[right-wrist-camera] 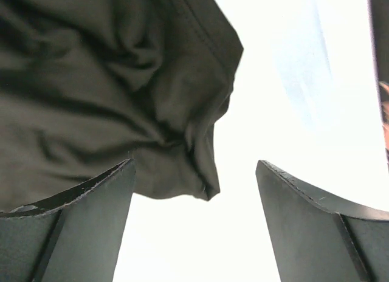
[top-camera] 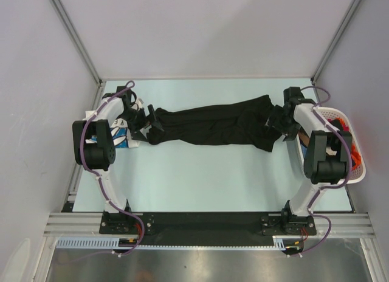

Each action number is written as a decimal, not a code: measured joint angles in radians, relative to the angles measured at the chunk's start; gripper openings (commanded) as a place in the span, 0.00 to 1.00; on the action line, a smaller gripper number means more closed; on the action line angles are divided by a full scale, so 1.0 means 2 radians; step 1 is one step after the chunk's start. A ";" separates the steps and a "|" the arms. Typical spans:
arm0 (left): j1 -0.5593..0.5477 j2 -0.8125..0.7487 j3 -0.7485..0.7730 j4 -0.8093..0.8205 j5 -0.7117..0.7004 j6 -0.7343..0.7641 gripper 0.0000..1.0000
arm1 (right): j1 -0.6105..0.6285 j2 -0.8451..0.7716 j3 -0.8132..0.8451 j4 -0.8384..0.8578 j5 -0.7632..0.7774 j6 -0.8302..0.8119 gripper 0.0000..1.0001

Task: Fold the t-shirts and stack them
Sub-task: Fold the tshirt

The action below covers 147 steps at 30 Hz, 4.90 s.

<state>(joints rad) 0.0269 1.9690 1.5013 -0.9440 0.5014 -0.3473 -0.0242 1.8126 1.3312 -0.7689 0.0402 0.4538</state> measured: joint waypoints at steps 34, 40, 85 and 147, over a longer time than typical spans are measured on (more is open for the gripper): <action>0.000 0.000 0.000 -0.001 -0.006 0.000 1.00 | 0.005 0.046 -0.024 0.095 -0.090 0.003 0.00; 0.000 -0.001 0.000 -0.001 -0.011 0.000 1.00 | 0.006 0.042 -0.022 0.070 -0.033 0.007 0.00; 0.000 -0.036 -0.063 0.033 -0.053 -0.002 0.91 | -0.034 -0.118 -0.145 0.002 -0.046 0.023 0.89; -0.019 0.028 0.019 -0.004 -0.090 -0.011 1.00 | 0.012 -0.026 -0.054 -0.039 0.045 0.008 1.00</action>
<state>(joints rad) -0.0113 2.0254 1.5402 -0.9520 0.3214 -0.3695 0.0002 1.7603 1.2232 -0.8474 0.1295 0.4698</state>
